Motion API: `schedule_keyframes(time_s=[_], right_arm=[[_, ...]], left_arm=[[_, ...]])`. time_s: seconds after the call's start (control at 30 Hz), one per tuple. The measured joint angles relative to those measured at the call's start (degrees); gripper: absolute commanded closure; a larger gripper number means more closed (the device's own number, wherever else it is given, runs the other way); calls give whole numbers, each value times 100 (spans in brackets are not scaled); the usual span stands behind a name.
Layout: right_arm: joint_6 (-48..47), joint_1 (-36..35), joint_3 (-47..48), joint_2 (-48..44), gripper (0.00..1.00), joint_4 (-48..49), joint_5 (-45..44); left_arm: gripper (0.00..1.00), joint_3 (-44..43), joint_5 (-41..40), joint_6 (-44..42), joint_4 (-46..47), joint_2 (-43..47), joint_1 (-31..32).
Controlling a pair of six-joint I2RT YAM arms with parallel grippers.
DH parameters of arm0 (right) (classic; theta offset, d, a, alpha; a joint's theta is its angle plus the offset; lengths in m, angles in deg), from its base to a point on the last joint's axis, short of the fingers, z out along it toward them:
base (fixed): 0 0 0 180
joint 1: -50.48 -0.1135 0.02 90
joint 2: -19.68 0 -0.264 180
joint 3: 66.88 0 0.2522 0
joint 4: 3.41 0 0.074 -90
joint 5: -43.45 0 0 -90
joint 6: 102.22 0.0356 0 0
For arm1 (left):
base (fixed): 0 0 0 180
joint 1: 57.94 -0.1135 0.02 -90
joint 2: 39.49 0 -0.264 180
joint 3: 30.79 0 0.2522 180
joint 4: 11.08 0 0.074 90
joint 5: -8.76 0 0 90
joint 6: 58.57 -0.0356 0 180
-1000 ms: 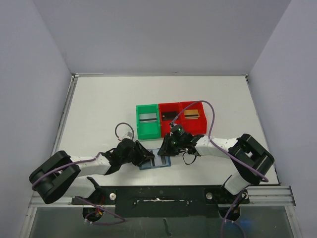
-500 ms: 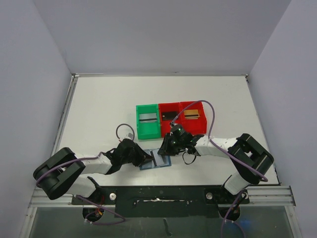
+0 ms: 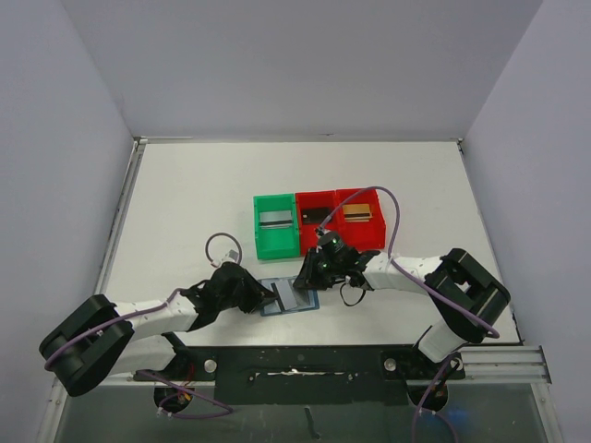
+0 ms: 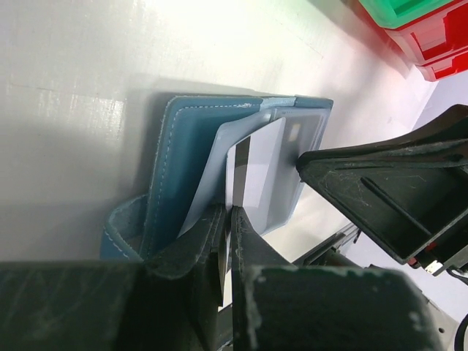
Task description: Take the credit cards out of the card holder
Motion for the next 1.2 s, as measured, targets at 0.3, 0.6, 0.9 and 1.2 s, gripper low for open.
schedule_keyframes(time_s=[0.3, 0.6, 0.9, 1.2], right_arm=[[-295, -7, 208, -118, 76, -387, 94], [-310, -225, 280, 118, 77, -262, 367], [-9, -267, 133, 293, 78, 118, 527], [162, -267, -4, 293, 78, 387, 555]], left_arm=[[100, -9, -17, -72, -105, 37, -7], [93, -85, -24, -308, -238, 90, -24], [78, -203, 203, -640, -306, -52, -256], [79, -195, 457, -643, 195, -352, -315]])
